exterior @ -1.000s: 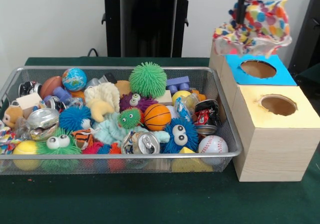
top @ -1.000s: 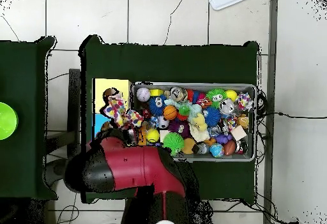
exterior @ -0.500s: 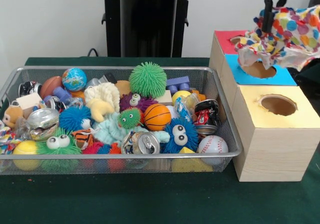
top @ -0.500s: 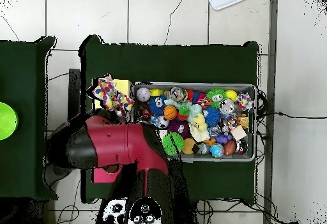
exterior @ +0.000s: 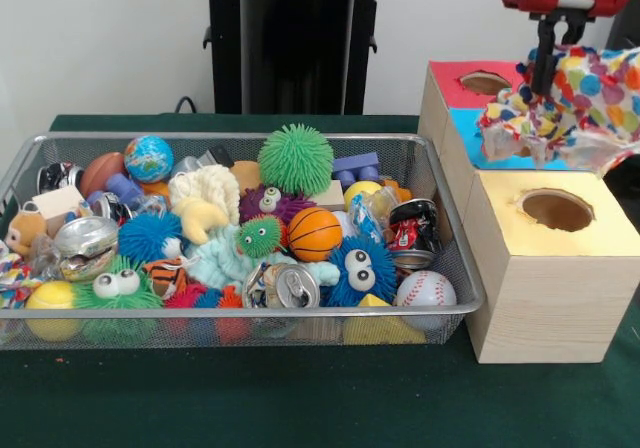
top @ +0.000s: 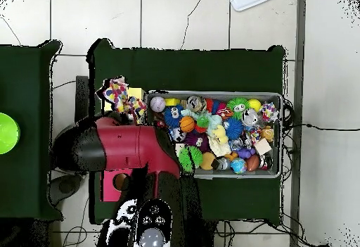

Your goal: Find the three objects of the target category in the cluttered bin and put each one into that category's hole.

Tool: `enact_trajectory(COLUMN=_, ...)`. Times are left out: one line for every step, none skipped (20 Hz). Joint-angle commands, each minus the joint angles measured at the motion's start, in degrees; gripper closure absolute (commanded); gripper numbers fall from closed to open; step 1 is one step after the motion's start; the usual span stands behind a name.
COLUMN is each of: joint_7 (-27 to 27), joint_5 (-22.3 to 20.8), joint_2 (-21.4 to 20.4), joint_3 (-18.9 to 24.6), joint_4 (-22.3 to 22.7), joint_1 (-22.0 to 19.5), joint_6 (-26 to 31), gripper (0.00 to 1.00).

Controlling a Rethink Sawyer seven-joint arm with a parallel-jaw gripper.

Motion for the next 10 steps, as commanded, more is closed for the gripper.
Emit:
enact_trajectory(joint_7=18.0, joint_5=3.3, joint_2=6.2, joint_3=-0.5, joint_4=0.2, joint_1=0.2, joint_6=-4.7, gripper=1.00)
enact_trajectory(joint_7=17.8, joint_5=3.6, joint_2=6.5, joint_3=-0.4, joint_4=0.5, joint_1=0.3, joint_6=-5.5, gripper=1.00)
enact_trajectory(joint_7=17.8, joint_5=4.1, joint_2=6.7, joint_3=-0.4, joint_4=0.6, joint_1=0.4, joint_6=-6.1, gripper=1.00)
enact_trajectory(joint_7=17.8, joint_5=4.5, joint_2=7.0, joint_3=-0.4, joint_4=0.6, joint_1=0.4, joint_6=-6.7, gripper=1.00)
enact_trajectory(joint_7=17.9, joint_5=4.9, joint_2=7.3, joint_3=-0.4, joint_4=0.7, joint_1=0.6, joint_6=-7.0, gripper=1.00)
enact_trajectory(joint_7=18.0, joint_5=5.3, joint_2=7.8, joint_3=-0.6, joint_4=0.5, joint_1=0.8, joint_6=-7.4, gripper=1.00)
enact_trajectory(joint_7=18.1, joint_5=5.7, joint_2=8.3, joint_3=-1.0, joint_4=0.3, joint_1=1.2, joint_6=-8.0, gripper=1.00)
enact_trajectory(joint_7=18.4, joint_5=6.2, joint_2=8.9, joint_3=-1.2, joint_4=0.2, joint_1=1.5, joint_6=-8.7, gripper=1.00)
enact_trajectory(joint_7=18.4, joint_5=6.8, joint_2=9.4, joint_3=-1.3, joint_4=0.1, joint_1=1.8, joint_6=-9.2, gripper=1.00)
enact_trajectory(joint_7=18.6, joint_5=7.5, joint_2=9.9, joint_3=-1.3, joint_4=0.1, joint_1=2.0, joint_6=-9.8, gripper=1.00)
